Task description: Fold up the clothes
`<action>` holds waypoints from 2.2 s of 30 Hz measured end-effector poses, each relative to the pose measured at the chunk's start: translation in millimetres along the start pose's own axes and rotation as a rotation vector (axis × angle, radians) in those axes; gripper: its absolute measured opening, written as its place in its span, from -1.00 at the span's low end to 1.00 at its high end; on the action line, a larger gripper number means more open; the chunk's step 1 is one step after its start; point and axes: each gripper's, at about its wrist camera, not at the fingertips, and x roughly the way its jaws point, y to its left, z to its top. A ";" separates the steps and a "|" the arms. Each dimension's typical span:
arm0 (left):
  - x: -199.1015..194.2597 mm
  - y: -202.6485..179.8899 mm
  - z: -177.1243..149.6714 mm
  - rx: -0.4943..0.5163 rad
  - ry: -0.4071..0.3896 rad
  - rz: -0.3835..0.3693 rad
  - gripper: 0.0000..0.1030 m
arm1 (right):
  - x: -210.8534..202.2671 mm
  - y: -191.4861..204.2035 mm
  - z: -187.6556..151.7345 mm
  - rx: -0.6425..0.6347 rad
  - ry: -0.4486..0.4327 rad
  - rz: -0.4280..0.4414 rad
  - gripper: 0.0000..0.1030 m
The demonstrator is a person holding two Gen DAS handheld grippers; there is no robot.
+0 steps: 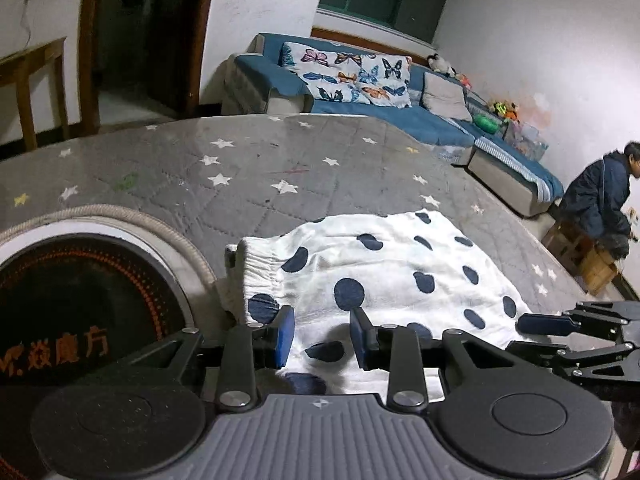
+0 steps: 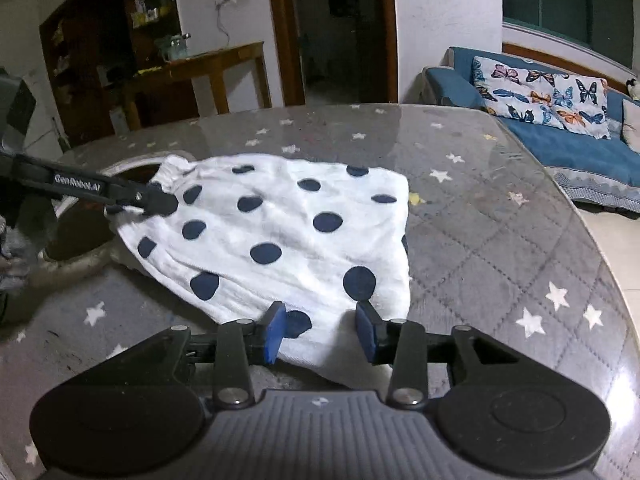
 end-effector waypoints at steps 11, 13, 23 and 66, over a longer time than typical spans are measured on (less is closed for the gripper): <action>-21.0 2.2 -8.0 -0.001 -0.031 0.022 -0.27 | -9.2 -1.6 -10.2 0.034 -0.028 -0.006 -0.17; -23.0 4.1 -8.6 -0.004 -0.038 0.021 -0.27 | -16.5 1.1 -8.1 0.029 -0.055 0.001 -0.15; -30.6 -1.0 -12.5 0.003 -0.036 0.044 0.03 | -16.0 1.9 -14.4 0.052 -0.066 -0.015 0.29; -115.9 -22.7 -105.3 0.028 -0.123 0.101 1.00 | -73.4 82.8 -57.3 0.007 -0.254 -0.177 1.00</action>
